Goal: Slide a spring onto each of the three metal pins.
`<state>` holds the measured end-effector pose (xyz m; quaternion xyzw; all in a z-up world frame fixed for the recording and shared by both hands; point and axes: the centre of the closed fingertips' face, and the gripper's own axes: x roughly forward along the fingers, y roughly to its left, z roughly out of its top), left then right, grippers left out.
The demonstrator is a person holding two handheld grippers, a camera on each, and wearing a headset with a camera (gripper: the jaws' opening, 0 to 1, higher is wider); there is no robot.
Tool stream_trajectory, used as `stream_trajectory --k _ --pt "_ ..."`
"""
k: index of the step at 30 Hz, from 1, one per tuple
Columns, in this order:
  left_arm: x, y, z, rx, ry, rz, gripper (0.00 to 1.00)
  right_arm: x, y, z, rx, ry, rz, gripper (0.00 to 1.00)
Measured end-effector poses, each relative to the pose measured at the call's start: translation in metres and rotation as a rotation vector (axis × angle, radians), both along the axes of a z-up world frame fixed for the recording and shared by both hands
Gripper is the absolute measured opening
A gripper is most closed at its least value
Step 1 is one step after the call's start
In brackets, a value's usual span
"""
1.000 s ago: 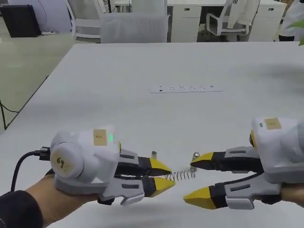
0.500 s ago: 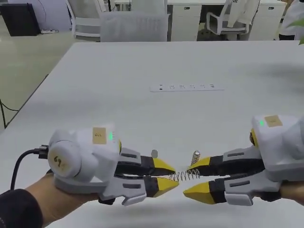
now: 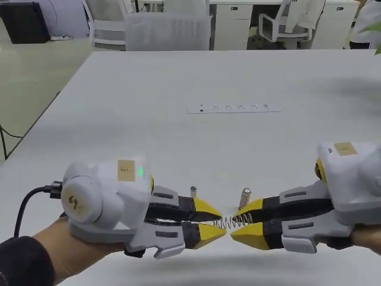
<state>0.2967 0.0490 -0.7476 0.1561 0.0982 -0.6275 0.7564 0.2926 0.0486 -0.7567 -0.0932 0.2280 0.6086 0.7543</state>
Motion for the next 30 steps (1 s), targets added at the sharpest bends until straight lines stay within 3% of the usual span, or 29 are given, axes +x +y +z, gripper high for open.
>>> stream_trajectory --k 9,21,30 --pt "0.000 0.000 -0.001 0.003 0.002 -0.001 0.03 -0.003 0.003 0.005 0.013 0.003 0.001 0.10" --pt "0.000 0.002 -0.006 0.012 0.012 0.007 0.03 -0.006 0.010 0.009 -0.017 0.006 0.018 0.08" --pt "0.000 0.002 -0.008 0.020 0.013 0.008 0.02 -0.005 0.015 0.012 -0.102 -0.013 0.050 0.08"
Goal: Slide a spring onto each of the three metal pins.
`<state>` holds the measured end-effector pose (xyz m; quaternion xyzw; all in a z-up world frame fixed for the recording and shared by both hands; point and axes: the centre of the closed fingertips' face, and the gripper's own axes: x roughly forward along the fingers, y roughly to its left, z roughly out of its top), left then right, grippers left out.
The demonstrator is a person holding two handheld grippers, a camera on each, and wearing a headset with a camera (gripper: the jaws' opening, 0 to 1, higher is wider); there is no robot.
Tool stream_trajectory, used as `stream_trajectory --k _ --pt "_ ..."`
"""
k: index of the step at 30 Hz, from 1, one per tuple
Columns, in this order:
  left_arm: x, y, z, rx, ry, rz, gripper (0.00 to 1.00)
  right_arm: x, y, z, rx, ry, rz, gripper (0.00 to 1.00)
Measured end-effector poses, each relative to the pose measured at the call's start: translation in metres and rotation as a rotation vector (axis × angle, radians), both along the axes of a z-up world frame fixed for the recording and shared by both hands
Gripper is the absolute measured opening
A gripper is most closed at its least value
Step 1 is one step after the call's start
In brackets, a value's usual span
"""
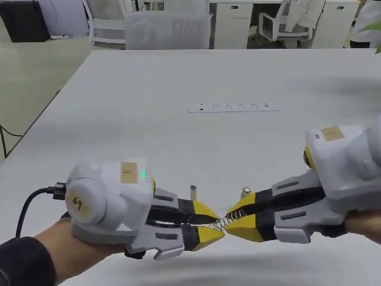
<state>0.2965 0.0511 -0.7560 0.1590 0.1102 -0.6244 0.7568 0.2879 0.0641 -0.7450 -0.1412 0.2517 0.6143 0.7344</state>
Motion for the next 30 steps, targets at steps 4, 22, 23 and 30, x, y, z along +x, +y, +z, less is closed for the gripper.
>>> stream_trajectory --k 4,22,23,30 --pt "0.001 0.001 -0.001 0.004 -0.002 0.006 0.03 0.003 0.000 -0.003 -0.059 0.003 0.013 0.08" --pt "0.004 0.005 -0.012 0.026 0.019 0.032 0.03 0.005 0.012 -0.012 -0.373 -0.043 0.159 0.08" --pt "0.004 0.005 -0.012 0.027 0.019 0.032 0.03 0.005 0.013 -0.013 -0.379 -0.045 0.166 0.08" --pt "0.005 0.006 -0.014 0.030 0.028 0.040 0.03 0.005 0.015 -0.017 -0.454 -0.072 0.212 0.08"
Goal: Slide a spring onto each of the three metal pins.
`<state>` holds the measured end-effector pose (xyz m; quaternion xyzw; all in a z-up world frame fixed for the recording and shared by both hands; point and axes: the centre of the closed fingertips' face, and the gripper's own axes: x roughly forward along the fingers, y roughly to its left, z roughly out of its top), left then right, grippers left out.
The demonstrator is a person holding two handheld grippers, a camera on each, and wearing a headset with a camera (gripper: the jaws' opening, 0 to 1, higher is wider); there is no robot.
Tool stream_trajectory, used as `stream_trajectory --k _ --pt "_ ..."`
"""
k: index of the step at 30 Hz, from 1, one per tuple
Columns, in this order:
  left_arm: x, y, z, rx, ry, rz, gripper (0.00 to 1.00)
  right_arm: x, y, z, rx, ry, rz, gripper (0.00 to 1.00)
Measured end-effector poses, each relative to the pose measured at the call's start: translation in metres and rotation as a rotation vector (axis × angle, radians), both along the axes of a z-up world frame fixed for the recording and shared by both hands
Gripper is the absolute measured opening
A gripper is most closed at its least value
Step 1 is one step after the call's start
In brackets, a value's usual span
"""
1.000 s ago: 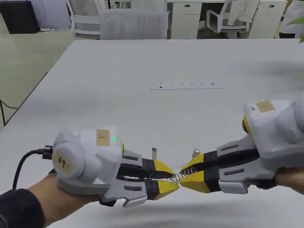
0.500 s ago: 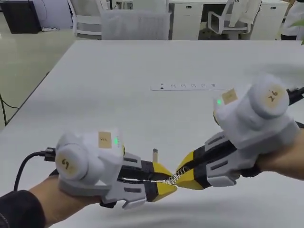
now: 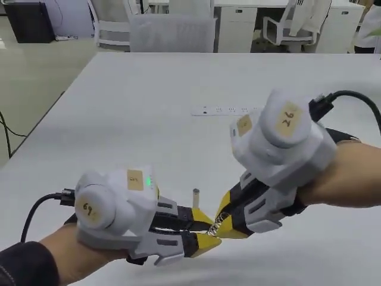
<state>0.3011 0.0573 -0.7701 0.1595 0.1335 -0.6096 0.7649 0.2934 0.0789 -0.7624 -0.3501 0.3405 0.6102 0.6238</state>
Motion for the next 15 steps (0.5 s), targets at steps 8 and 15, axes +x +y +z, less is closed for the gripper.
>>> stream_trajectory --k 8,15 --pt "0.0024 0.0028 0.0011 -0.011 0.014 0.016 0.07 0.0032 -0.0001 -0.0035 -0.041 -0.010 0.024 0.08" --pt "0.0041 0.0083 0.0014 -0.020 0.041 0.038 0.14 0.0066 0.0000 -0.0034 -0.048 -0.012 0.025 0.08"
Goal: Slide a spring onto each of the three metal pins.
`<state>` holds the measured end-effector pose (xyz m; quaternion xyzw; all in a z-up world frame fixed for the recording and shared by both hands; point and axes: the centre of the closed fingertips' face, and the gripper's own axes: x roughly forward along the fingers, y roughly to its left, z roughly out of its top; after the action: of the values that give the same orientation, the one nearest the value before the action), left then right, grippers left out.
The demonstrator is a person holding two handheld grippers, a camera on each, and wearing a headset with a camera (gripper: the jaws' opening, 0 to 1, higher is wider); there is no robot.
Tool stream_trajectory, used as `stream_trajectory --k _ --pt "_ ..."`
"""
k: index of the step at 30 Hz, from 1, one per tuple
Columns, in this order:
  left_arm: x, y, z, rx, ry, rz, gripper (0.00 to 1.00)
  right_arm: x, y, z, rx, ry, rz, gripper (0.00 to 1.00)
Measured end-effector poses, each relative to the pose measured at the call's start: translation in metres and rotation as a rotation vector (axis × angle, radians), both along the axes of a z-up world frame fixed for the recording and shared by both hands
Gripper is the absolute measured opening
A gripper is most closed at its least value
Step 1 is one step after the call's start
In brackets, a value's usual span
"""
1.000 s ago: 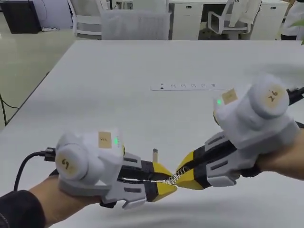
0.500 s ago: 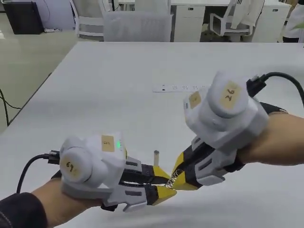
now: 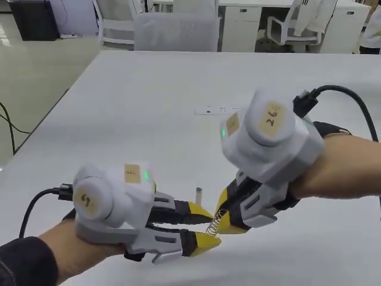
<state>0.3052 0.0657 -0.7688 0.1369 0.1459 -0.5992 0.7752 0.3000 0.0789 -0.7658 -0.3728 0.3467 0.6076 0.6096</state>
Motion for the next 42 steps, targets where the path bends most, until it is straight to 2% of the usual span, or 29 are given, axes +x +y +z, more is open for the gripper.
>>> stream_trajectory --k 10,20,32,37,42 --pt "0.000 0.013 -0.002 -0.004 0.036 0.033 0.27 0.008 -0.001 -0.004 -0.010 -0.004 -0.010 0.08" --pt "0.000 0.033 -0.003 -0.005 0.050 0.077 0.34 0.018 -0.003 -0.004 -0.013 -0.001 -0.024 0.08" --pt "0.003 0.064 -0.003 -0.043 0.066 0.190 0.40 0.026 0.000 -0.003 -0.026 -0.005 -0.017 0.08" --pt "0.001 0.075 -0.004 -0.067 0.080 0.237 0.41 0.032 0.000 -0.001 -0.027 -0.009 -0.018 0.08" --pt "-0.001 0.086 -0.008 -0.070 0.086 0.279 0.43 0.039 0.000 0.000 -0.032 -0.018 -0.020 0.08"
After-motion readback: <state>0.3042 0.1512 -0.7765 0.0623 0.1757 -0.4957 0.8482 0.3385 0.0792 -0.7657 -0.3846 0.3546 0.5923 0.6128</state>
